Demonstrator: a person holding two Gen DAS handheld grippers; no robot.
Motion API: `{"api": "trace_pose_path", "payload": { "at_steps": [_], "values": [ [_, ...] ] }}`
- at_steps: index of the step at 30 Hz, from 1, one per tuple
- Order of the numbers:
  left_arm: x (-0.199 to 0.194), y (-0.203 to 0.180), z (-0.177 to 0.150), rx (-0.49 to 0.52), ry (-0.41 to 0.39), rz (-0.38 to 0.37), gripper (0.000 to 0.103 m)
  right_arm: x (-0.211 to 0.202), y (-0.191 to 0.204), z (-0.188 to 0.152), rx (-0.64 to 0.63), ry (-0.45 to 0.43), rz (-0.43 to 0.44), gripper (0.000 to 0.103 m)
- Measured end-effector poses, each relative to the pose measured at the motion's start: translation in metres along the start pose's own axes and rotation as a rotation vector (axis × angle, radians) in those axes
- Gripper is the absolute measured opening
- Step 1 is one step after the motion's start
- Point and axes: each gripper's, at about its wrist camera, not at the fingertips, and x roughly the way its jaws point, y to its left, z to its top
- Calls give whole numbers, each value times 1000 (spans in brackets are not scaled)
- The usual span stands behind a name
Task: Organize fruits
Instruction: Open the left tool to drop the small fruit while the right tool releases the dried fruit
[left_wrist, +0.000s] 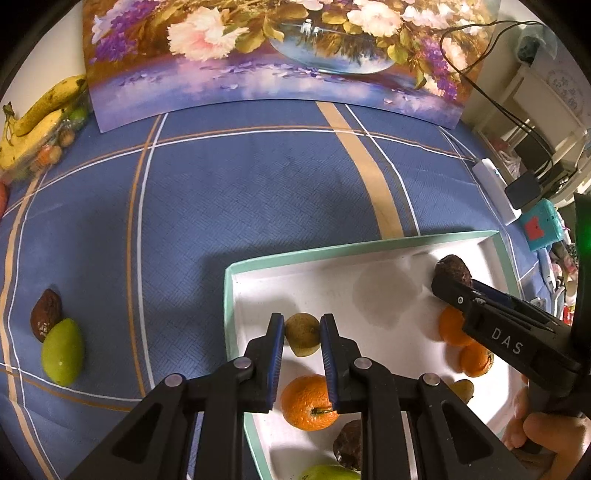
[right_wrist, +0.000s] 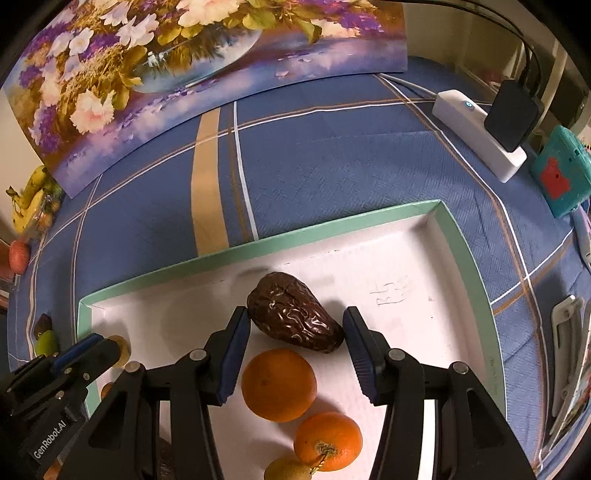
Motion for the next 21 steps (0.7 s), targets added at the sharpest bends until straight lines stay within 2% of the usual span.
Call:
{"api": "trace_pose_path", "payload": {
  "at_steps": [12, 21],
  "values": [
    [-4, -4, 4, -6, 19, 4, 22, 0, 1, -1, -2, -1, -1, 54],
    [-40, -6, 11, 6, -43, 6, 23, -22, 9, 3, -27, -24, -13, 54]
  ]
}}
